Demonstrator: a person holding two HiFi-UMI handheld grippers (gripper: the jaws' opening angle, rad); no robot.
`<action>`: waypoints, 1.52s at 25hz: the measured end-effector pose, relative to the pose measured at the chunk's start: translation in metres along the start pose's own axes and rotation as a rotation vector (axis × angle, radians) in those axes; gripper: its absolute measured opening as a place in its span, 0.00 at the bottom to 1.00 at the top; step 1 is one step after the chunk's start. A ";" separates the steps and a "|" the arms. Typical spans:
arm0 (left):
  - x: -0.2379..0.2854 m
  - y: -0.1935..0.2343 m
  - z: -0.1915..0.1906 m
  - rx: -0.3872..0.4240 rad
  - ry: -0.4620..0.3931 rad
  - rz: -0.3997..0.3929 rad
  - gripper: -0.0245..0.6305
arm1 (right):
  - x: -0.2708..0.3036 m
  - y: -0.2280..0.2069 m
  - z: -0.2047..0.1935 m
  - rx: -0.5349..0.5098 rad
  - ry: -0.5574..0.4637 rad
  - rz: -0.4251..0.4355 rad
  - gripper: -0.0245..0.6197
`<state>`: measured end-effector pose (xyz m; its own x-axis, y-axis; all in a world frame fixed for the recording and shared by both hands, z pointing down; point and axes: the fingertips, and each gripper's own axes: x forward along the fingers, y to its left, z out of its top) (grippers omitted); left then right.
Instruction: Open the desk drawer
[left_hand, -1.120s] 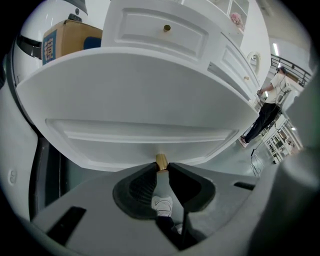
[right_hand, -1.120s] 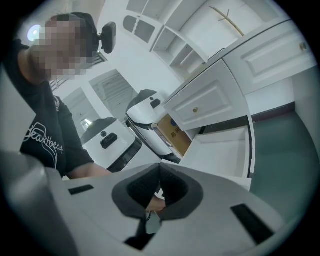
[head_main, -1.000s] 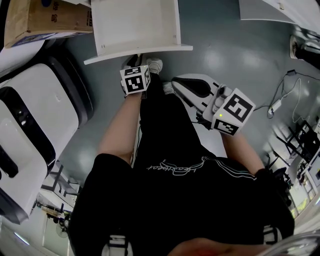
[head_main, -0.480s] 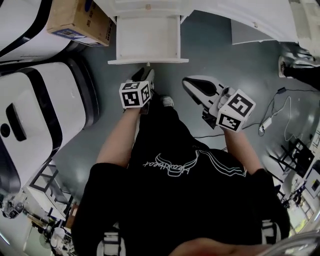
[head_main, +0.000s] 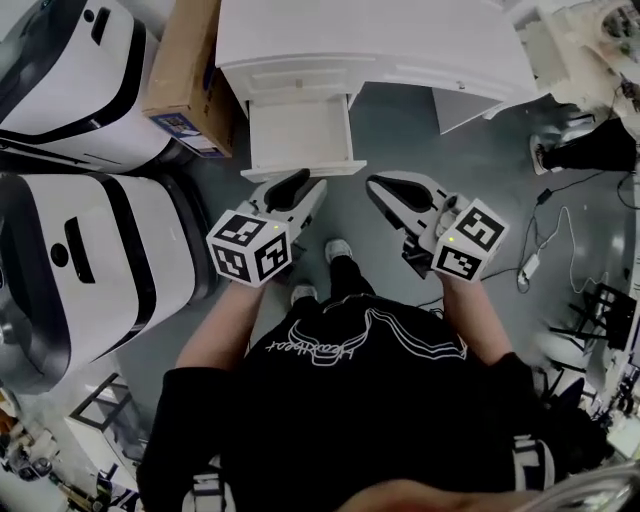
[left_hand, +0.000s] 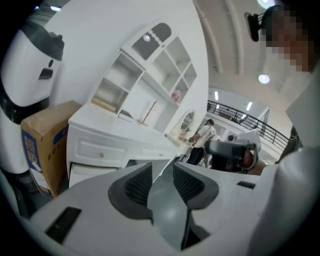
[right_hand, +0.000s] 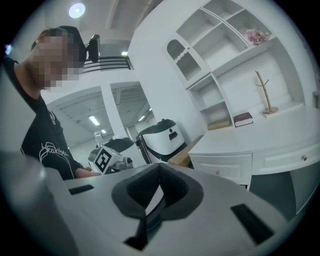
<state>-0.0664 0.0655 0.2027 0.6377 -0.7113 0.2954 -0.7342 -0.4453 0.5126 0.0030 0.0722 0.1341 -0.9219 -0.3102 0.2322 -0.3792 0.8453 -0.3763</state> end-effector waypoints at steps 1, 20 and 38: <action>-0.016 -0.017 0.014 0.022 -0.032 -0.026 0.24 | -0.003 0.014 0.005 0.003 -0.019 0.000 0.05; -0.170 -0.134 0.063 0.237 -0.163 -0.171 0.04 | -0.034 0.155 0.026 -0.119 -0.177 -0.008 0.05; -0.184 -0.124 0.054 0.242 -0.158 -0.185 0.04 | -0.025 0.163 0.008 -0.120 -0.159 -0.067 0.05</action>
<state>-0.1055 0.2220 0.0415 0.7351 -0.6735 0.0774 -0.6557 -0.6773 0.3337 -0.0358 0.2139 0.0595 -0.8994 -0.4243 0.1054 -0.4369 0.8631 -0.2533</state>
